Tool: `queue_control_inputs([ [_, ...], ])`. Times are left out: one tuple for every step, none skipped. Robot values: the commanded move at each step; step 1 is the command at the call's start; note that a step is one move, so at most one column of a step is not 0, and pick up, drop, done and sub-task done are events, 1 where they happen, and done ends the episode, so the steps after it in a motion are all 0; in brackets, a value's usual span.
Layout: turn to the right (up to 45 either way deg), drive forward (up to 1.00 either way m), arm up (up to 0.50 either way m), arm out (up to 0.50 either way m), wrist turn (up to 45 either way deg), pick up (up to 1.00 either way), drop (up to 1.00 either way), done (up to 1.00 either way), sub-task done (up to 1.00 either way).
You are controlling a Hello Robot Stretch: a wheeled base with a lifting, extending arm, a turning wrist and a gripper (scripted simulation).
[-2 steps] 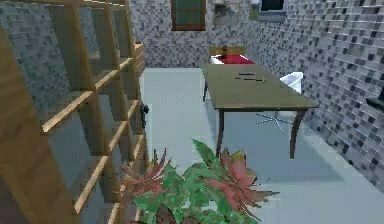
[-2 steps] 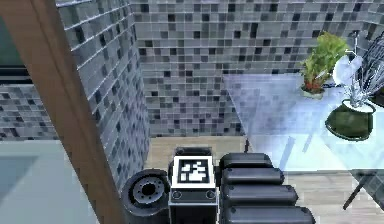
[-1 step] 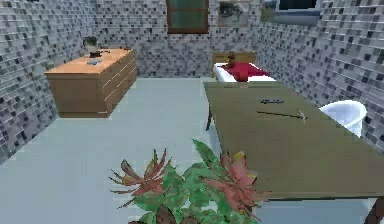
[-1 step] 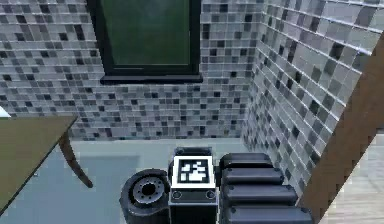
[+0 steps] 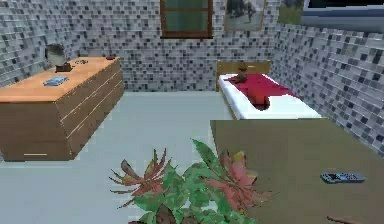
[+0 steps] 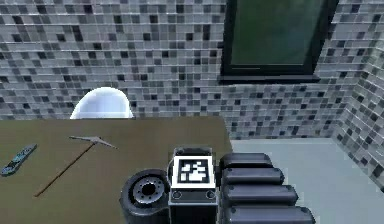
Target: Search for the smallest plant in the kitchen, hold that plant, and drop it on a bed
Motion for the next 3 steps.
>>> queue_control_inputs([
  [-3.0,0.00,0.00,0.00,0.0,0.00,0.00,0.00,0.00],
  [0.0,1.00,0.00,0.00,0.0,0.00,0.00,0.00,0.00],
  [0.0,0.50,0.00,0.00,0.0,0.00,0.00,0.00,0.00],
])
